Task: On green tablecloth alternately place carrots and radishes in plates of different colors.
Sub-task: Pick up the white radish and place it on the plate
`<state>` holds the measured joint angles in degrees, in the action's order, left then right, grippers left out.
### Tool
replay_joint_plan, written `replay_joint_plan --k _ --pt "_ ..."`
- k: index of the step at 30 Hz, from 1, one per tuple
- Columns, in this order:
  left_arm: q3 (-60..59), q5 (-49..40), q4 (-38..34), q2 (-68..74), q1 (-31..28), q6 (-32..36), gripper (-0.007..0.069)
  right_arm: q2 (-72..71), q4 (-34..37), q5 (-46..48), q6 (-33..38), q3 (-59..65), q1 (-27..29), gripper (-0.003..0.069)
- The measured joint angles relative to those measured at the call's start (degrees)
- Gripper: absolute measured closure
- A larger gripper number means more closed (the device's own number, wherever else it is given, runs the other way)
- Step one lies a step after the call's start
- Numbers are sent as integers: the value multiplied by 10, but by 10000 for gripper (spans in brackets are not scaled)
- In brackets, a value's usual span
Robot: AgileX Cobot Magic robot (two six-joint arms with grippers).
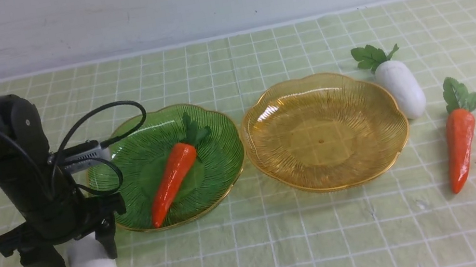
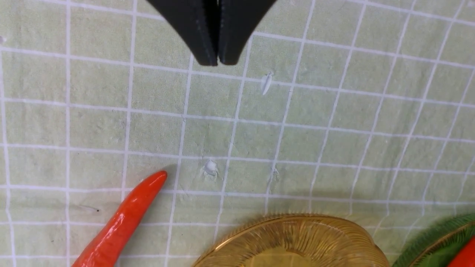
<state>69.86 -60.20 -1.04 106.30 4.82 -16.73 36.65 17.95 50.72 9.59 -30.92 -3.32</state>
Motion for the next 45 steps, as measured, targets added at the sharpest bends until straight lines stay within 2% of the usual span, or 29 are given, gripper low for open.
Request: replay_joint_plan --k 2,3,4,12,16,19,21,26,32,36,45 --pt "0 -8 3 0 0 15 111 0 0 0 1 0 0 669" --pt "0 -17 10 0 0 28 155 0 0 0 0 0 0 669" --pt "0 -20 10 0 0 30 167 0 0 0 0 0 0 669" --pt "12 -80 64 -15 0 38 171 0 1 0 6 0 0 669" --pt "67 -87 77 -70 -1 41 171 0 1 -4 8 0 0 669" --pt "108 -90 40 -100 -1 53 171 0 1 -10 8 0 0 669" --pt "152 -94 -48 -112 7 79 171 0 2 -13 9 0 0 669" --pt "188 -73 -150 -81 58 123 171 0 4 -20 9 0 0 669" --pt "269 23 -219 17 139 129 171 0 4 -22 9 0 0 669" --pt "338 56 -255 85 183 129 171 0 4 -22 9 0 0 669" --pt "411 83 -283 210 221 132 151 0 4 -22 13 0 0 669"
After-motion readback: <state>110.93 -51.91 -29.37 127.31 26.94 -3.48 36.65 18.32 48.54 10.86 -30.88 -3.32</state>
